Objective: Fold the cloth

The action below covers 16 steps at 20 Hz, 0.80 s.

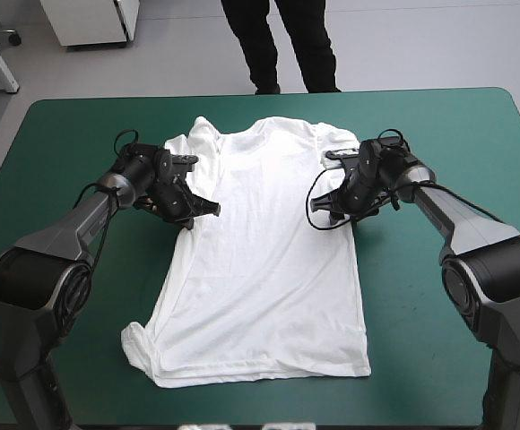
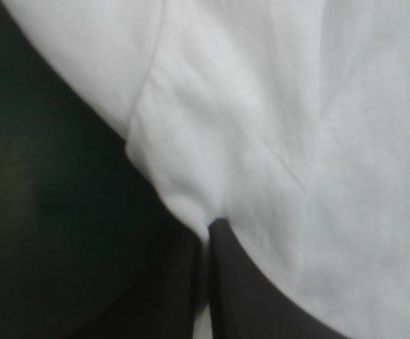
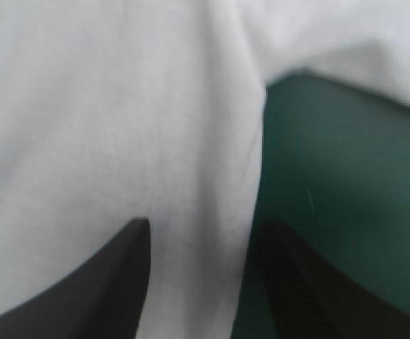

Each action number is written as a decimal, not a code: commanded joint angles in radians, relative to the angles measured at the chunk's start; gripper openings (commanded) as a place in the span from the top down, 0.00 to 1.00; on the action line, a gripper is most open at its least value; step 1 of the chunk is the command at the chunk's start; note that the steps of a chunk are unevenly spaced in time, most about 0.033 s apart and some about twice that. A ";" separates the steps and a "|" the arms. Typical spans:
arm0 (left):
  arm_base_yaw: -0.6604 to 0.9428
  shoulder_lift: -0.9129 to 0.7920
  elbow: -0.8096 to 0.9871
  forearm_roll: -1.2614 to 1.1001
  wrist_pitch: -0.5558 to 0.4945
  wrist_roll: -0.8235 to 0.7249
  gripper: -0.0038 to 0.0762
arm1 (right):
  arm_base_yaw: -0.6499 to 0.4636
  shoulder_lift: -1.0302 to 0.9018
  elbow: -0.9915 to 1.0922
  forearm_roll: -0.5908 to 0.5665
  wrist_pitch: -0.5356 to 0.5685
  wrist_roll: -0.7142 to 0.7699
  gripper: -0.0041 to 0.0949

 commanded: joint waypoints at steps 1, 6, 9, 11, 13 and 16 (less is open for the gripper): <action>0.003 -0.013 -0.007 0.074 -0.047 -0.005 0.96 | 0.002 -0.013 -0.028 0.053 -0.011 -0.021 0.51; 0.003 -0.013 -0.007 0.074 -0.049 -0.009 0.96 | 0.012 0.015 -0.028 0.095 0.001 -0.022 0.97; 0.003 -0.017 -0.007 0.074 -0.034 -0.009 0.96 | 0.010 0.007 -0.030 0.013 0.031 -0.008 0.98; 0.003 -0.037 -0.007 0.082 -0.028 -0.006 0.96 | 0.008 -0.016 -0.030 -0.102 0.054 0.033 0.98; 0.003 -0.073 -0.007 0.143 -0.018 -0.006 0.96 | -0.014 -0.054 -0.030 -0.127 0.061 0.049 0.98; 0.013 -0.137 -0.007 0.198 -0.004 -0.006 0.96 | -0.063 -0.124 -0.030 -0.127 0.059 0.047 0.98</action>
